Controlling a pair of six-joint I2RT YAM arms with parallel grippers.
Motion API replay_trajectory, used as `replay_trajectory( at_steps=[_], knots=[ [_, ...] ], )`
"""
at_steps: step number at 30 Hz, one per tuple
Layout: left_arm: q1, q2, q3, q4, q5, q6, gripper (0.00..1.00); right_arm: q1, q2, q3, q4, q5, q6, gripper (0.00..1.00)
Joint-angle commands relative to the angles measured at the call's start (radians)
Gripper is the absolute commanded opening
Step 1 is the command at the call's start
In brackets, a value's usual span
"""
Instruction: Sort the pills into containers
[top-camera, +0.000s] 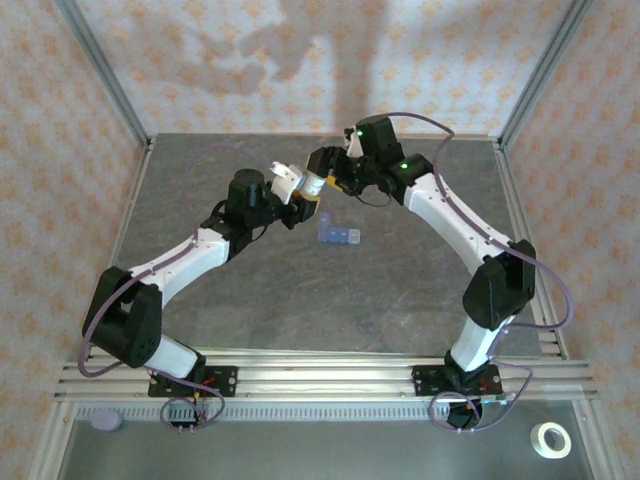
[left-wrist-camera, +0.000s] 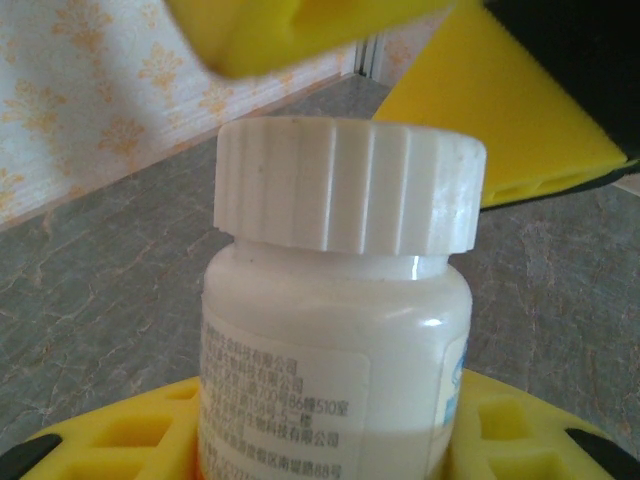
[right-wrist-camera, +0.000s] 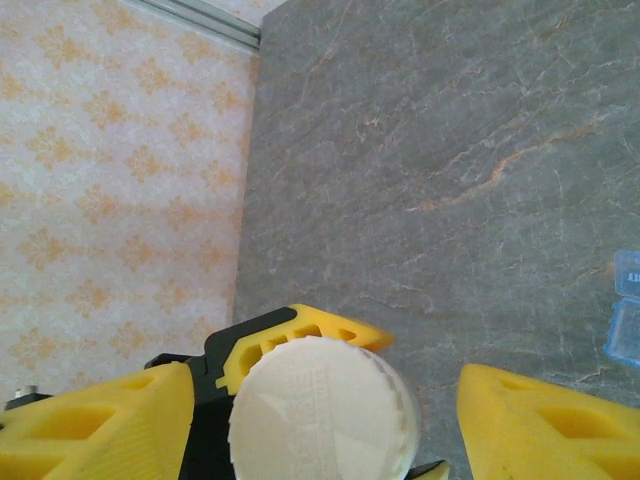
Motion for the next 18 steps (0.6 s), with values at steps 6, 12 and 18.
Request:
replay_trajectory(
  at_steps=[6,12,18],
  knots=[
    [-0.004,-0.008,0.023,0.037,0.010,0.001,0.00,0.018,0.005,0.020,-0.017,-0.003,-0.008,0.56],
    [-0.004,-0.008,0.019,0.051,0.016,-0.013,0.00,0.018,0.000,0.021,-0.037,0.011,-0.055,0.42],
    [-0.004,-0.025,0.014,0.059,0.053,-0.047,0.00,-0.015,-0.007,0.023,-0.030,-0.018,-0.241,0.38]
  ],
)
